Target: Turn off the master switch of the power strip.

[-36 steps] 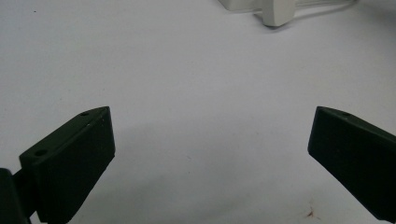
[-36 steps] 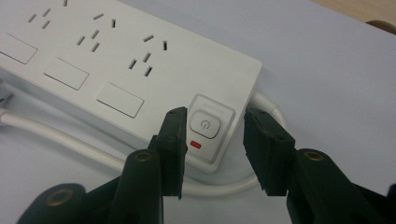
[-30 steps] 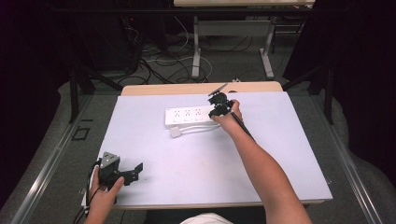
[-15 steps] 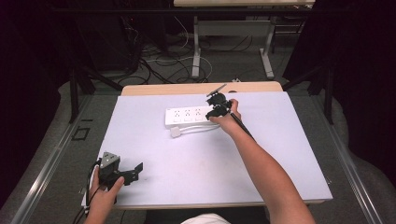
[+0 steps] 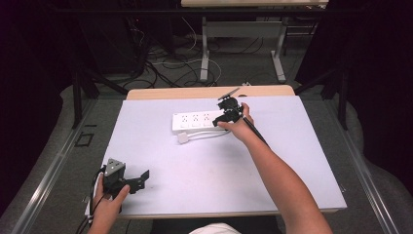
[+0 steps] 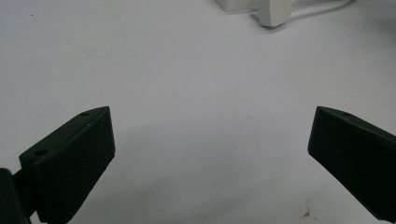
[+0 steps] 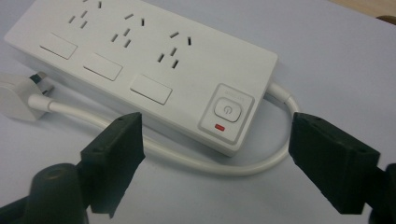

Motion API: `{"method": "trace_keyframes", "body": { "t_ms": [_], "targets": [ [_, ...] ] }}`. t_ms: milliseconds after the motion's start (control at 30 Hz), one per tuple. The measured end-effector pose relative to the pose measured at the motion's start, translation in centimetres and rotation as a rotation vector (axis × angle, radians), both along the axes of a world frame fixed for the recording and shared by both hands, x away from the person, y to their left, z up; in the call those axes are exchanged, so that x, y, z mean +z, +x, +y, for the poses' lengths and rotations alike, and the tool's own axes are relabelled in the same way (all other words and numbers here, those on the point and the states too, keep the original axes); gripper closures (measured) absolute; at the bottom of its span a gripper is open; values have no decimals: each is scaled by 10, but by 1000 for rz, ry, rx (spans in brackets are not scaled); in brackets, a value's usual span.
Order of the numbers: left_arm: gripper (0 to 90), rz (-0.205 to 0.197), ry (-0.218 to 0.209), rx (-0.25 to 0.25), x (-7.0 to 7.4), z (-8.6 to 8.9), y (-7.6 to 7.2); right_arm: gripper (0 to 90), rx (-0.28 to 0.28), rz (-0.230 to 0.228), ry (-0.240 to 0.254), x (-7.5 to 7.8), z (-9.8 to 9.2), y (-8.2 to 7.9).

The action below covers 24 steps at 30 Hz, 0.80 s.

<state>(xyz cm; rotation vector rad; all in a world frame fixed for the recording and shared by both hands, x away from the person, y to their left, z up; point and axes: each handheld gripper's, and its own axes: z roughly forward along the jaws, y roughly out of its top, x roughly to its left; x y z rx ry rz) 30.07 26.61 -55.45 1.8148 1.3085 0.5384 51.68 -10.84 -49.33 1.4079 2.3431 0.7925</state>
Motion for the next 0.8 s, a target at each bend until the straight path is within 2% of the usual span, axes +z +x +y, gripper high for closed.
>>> {"method": "trace_keyframes", "body": {
  "t_ms": [133,300,333,467,500,533,667,800],
  "targets": [
    [8,0,-2,1,0,1,0,142,7,-13,-33,2,-4,-3],
    [8,-1,-2,0,0,1,0,45,5,-18,-18,1,-6,-7],
    [8,-3,-8,4,0,0,0,35,4,-10,-31,1,-7,-8],
    [8,-1,-8,4,0,0,0,12,5,2,-51,1,-8,-13],
    [8,0,-7,3,0,0,0,2,14,-9,-55,1,-9,-15],
    [8,2,-2,0,0,1,0,0,13,-24,-49,1,-9,-16],
    [8,-1,-6,0,0,0,0,0,19,-8,-42,1,-11,-21],
    [6,3,-15,-1,0,-1,0,0,24,-10,-45,1,-12,-25]
  ]
}}
